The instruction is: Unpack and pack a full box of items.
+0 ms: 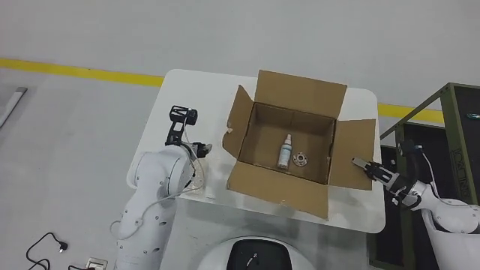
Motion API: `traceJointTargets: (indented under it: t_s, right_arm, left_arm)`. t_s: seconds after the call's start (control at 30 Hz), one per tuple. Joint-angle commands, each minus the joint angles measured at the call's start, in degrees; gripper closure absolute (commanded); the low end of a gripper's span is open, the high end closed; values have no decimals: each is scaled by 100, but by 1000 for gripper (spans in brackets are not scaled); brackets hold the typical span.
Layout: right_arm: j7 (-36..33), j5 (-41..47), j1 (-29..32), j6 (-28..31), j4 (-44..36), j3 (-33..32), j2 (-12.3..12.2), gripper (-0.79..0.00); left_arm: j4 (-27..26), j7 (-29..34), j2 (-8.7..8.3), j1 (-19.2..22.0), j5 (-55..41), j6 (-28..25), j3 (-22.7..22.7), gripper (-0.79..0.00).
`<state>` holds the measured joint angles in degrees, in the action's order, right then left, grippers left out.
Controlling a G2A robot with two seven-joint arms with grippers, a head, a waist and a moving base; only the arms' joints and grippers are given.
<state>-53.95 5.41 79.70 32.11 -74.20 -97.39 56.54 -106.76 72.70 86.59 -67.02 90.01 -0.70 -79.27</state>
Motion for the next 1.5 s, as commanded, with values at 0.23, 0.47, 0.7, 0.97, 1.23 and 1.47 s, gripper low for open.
traceJointTargets:
  t_s: [0.23, 0.47, 0.7, 0.97, 1.23, 1.47]
  right_arm:
    - [-693, 510, -154, 459, 291, 93, -58, 0]
    - [-751, 529, -238, 494, 441, 148, -95, 0]
    - [-594, 598, -336, 376, 453, 440, -69, 0]
    - [-575, 742, -369, 307, 407, 706, -50, 0]
    - [-360, 679, -336, 241, 361, 692, -75, -785]
    - [434, 247, -2, 222, -116, 325, -126, -785]
  left_arm:
    - [-385, 294, -15, 98, -418, -3, -51, -785]
    - [-690, 349, -33, 164, -690, -110, 23, -785]
    - [-826, 339, -50, 217, -843, -102, 100, -785]
    - [-951, 379, -60, 283, -1103, -166, 341, -785]
    - [-977, 439, -65, 356, -1548, -203, 584, -785]
    - [-947, 257, -60, 398, -1853, -112, 846, -785]
